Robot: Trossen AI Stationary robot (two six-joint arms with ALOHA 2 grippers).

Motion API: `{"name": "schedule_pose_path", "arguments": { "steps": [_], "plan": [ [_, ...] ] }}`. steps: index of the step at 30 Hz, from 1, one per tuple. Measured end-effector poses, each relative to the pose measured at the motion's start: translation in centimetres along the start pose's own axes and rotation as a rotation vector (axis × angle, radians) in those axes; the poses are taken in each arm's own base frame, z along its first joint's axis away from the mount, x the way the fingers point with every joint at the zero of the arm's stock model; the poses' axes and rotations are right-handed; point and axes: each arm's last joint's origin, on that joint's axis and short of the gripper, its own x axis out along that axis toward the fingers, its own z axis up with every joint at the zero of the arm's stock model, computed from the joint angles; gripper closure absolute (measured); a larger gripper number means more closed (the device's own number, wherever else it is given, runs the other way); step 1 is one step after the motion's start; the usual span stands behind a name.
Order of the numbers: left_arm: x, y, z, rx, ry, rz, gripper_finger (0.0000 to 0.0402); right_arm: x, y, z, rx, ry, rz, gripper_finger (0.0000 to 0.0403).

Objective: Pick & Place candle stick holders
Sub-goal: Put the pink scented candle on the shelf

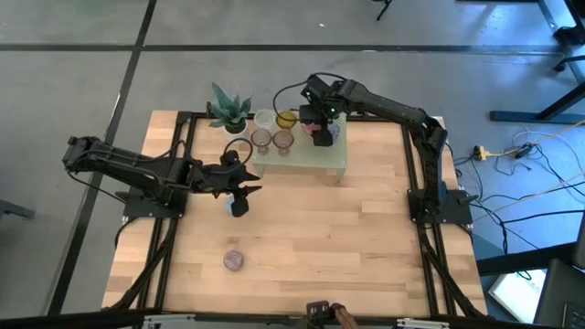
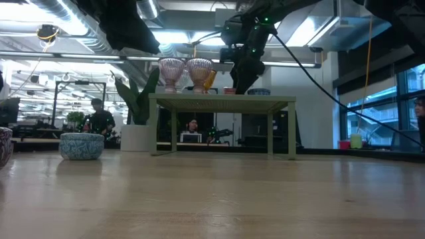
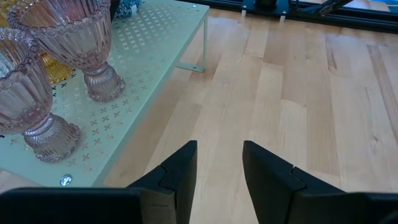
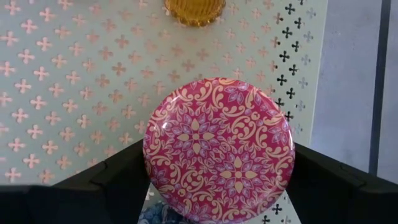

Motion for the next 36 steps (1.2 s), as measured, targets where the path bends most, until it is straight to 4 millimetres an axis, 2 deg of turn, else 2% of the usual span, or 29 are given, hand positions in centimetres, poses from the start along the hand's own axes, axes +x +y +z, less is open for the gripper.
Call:
{"name": "schedule_pose_path", "arguments": {
  "steps": [17, 36],
  "plan": [
    [0.0, 0.0, 0.0, 0.0, 0.0, 0.0, 0.0276, -0.03, 0.47, -0.07, 0.082, -0.038, 0.122, 0.0083],
    [0.0, 0.0, -0.01, 0.0, 0.0, 0.0, 0.0276, -0.04, 0.52, -0.03, 0.112, -0.049, 0.142, 0.0083]
  ]
}}
